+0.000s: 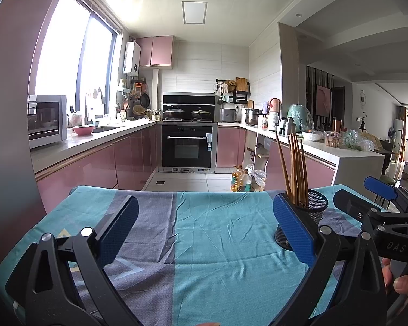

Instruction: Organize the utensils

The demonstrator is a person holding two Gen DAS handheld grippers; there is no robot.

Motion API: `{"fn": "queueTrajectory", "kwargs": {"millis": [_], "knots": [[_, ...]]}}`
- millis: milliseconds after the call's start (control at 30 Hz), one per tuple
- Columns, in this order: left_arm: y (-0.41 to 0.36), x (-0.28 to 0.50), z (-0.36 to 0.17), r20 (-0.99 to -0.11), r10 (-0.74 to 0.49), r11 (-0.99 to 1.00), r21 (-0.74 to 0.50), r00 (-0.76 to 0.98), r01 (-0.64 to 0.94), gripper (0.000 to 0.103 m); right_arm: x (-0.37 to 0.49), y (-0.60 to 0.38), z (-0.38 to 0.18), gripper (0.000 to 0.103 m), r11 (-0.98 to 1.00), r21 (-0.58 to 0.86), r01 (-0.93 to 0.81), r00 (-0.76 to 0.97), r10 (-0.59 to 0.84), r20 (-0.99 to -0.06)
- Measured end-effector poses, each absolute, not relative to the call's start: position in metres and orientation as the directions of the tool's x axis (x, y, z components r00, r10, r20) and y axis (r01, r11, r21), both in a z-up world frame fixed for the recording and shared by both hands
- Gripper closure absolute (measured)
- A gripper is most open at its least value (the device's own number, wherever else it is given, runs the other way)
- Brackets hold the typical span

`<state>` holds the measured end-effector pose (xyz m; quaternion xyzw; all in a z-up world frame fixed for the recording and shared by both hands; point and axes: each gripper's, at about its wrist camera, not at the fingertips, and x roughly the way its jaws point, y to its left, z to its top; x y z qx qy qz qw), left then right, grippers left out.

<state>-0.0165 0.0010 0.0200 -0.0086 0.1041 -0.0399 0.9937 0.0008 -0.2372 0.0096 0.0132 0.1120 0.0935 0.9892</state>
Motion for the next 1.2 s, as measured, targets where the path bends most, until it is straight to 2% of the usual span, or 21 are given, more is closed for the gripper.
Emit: {"fn": "queueTrajectory", "kwargs": {"millis": [1200], "knots": [[0.0014,-0.0166,0.02,-0.208,-0.081,0.997,-0.027,0.975,0.077,0.006,0.0006,-0.2356,0.0098,0.006,0.982,0.054,-0.182,0.957,0.189,-0.222]]}}
